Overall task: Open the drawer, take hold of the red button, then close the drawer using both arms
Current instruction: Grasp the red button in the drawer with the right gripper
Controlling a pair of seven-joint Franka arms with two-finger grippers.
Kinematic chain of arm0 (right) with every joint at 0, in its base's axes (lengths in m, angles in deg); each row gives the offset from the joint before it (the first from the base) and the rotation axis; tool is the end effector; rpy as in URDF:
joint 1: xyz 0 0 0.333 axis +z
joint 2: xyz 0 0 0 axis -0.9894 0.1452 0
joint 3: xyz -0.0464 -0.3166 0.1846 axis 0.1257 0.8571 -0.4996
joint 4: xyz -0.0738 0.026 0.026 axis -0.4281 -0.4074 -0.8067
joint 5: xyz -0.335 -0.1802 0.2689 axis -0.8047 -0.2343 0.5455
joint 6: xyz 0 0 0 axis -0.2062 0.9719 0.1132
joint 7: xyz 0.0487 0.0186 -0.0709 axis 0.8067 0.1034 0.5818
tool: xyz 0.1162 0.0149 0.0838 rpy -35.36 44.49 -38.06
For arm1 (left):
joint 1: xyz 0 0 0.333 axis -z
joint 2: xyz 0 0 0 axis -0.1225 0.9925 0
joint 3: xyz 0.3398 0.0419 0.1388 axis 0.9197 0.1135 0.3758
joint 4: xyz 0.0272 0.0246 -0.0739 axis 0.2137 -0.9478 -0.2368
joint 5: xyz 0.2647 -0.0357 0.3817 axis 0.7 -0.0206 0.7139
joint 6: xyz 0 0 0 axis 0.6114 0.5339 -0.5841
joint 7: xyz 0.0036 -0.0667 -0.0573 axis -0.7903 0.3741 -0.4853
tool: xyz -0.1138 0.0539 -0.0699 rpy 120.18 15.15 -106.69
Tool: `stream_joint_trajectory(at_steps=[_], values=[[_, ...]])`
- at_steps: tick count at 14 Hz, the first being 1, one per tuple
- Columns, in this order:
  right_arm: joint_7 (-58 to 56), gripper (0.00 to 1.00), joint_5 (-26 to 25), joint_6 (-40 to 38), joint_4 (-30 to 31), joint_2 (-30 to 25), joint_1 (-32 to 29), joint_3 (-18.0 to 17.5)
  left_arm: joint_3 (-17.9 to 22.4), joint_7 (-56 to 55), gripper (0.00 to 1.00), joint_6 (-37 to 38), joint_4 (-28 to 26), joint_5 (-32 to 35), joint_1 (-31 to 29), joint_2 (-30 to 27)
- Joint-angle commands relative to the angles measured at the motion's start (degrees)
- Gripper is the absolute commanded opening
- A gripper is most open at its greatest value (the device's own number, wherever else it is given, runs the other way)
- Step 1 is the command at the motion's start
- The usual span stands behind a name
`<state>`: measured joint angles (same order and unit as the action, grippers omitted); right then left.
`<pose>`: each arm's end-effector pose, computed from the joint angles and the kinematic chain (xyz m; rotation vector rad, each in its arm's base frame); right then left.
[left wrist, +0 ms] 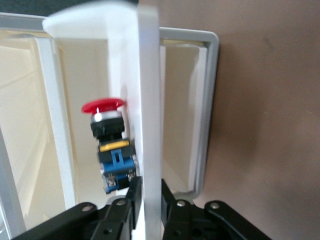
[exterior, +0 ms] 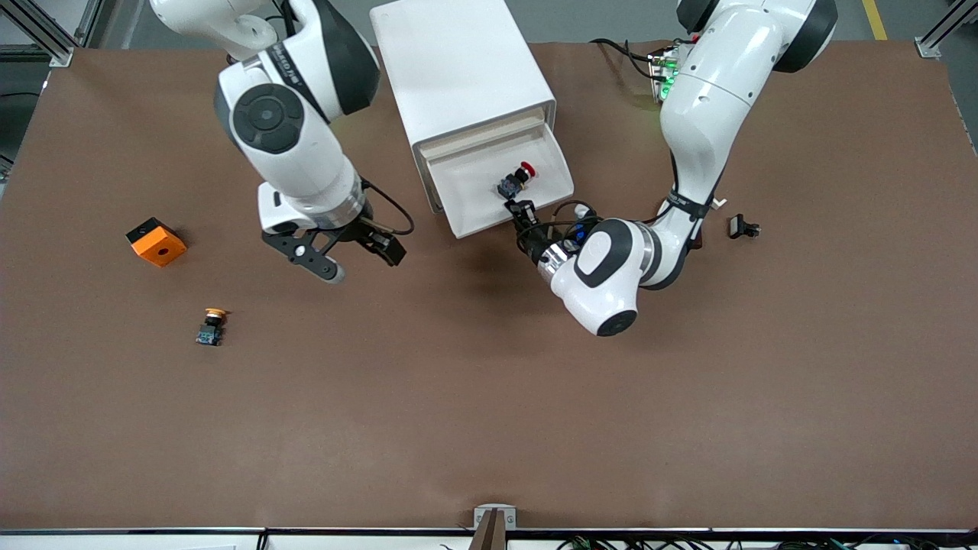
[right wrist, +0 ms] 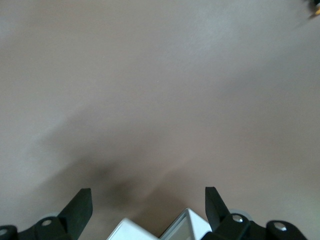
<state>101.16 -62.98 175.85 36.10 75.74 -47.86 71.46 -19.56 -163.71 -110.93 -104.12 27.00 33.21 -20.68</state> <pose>0.6210 0.3841 0.4694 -2.9854 0.8731 0.0515 0.5916 -0.4735 0.1980 -1.1823 -1.9782 1.2781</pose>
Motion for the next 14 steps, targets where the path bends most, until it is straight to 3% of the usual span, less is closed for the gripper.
stream_joint_trajectory(at_steps=[1,4,8,14], values=[[3.3,1.0,0.4,1.0,-1.0,0.7,2.4,0.6,0.5,0.8,1.0,-0.1,2.4,0.3,-0.2,-0.1],[7.1,1.0,0.1,1.4,-1.0,1.7,4.7,0.6,1.0,1.2,1.0,-0.1,4.3,1.7,-1.5,-0.7],[16.6,1.0,-0.5,5.5,-1.0,3.6,10.1,0.6,5.3,2.4,1.0,-0.2,10.1,1.5,-1.8,-1.3],[27.2,1.0,-2.0,8.4,-1.0,7.0,17.9,0.8,7.9,19.5,1.0,-1.4,10.8,2.6,-9.6,-6.4]])
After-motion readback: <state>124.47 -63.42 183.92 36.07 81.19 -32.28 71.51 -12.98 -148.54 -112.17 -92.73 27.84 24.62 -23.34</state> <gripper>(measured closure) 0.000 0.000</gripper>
